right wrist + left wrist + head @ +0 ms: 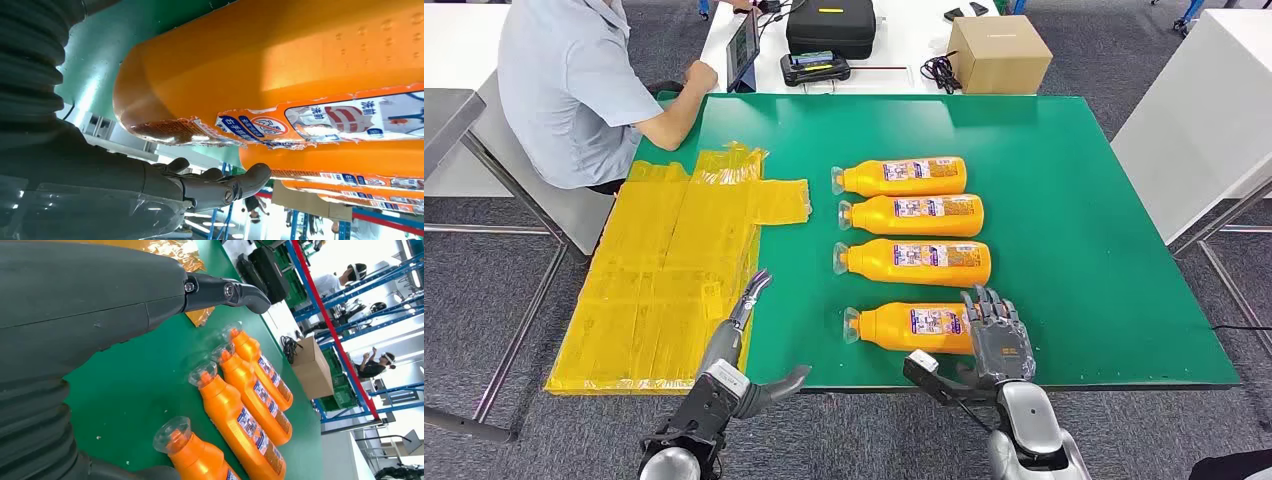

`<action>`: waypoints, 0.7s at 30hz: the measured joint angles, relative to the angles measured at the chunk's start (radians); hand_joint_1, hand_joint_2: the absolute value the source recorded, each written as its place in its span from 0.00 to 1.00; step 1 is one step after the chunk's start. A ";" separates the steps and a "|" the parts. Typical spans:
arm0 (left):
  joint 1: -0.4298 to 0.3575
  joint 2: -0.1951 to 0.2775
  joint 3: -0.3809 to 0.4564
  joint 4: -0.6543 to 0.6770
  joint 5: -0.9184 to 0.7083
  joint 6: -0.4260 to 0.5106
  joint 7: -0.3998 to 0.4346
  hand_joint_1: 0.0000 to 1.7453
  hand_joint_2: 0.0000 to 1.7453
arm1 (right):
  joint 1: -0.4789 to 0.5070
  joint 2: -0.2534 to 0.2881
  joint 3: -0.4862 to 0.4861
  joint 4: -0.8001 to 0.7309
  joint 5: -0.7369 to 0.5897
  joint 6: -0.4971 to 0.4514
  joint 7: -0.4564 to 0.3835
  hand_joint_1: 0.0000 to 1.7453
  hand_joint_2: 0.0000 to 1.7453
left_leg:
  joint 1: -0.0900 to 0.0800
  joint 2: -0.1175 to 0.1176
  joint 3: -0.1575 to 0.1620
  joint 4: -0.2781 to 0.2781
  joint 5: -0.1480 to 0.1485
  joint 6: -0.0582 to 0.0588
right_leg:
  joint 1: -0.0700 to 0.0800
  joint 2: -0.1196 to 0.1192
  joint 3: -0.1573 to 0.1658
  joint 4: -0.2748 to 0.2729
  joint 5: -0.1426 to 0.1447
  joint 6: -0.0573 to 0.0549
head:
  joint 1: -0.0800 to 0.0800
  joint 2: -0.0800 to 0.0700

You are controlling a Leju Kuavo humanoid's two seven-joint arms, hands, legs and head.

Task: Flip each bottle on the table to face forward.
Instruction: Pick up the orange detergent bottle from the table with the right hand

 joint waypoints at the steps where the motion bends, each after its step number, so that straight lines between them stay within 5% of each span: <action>1: 0.000 0.000 0.000 0.000 0.000 0.000 0.000 0.00 1.00 | -0.002 0.000 -0.001 0.002 0.000 0.001 0.000 0.00 1.00 | 0.000 0.000 0.000 0.000 0.000 0.000 | 0.000 0.000 0.000 0.000 0.000 0.000 | 0.000 0.000; 18: -0.007 0.000 -0.003 0.006 -0.006 -0.013 0.001 0.00 1.00 | -0.075 0.001 -0.048 0.107 -0.037 0.013 -0.013 0.00 1.00 | 0.000 0.001 0.003 0.000 0.000 0.000 | 0.000 0.000 0.002 0.000 0.000 0.000 | 0.000 0.000; 19: -0.009 0.000 -0.004 0.008 -0.006 -0.015 0.000 0.00 1.00 | -0.081 0.000 -0.051 0.118 -0.042 0.013 -0.018 0.03 1.00 | 0.000 0.001 0.003 0.000 0.000 0.000 | 0.000 0.000 0.002 0.000 0.000 0.000 | 0.000 0.000; 21: -0.015 0.000 -0.008 0.012 -0.006 -0.018 0.000 0.00 1.00 | -0.094 -0.001 -0.056 0.138 -0.054 0.013 -0.027 0.46 1.00 | 0.000 0.001 0.005 0.000 0.000 0.000 | 0.000 0.000 0.003 0.000 0.000 0.000 | 0.000 0.000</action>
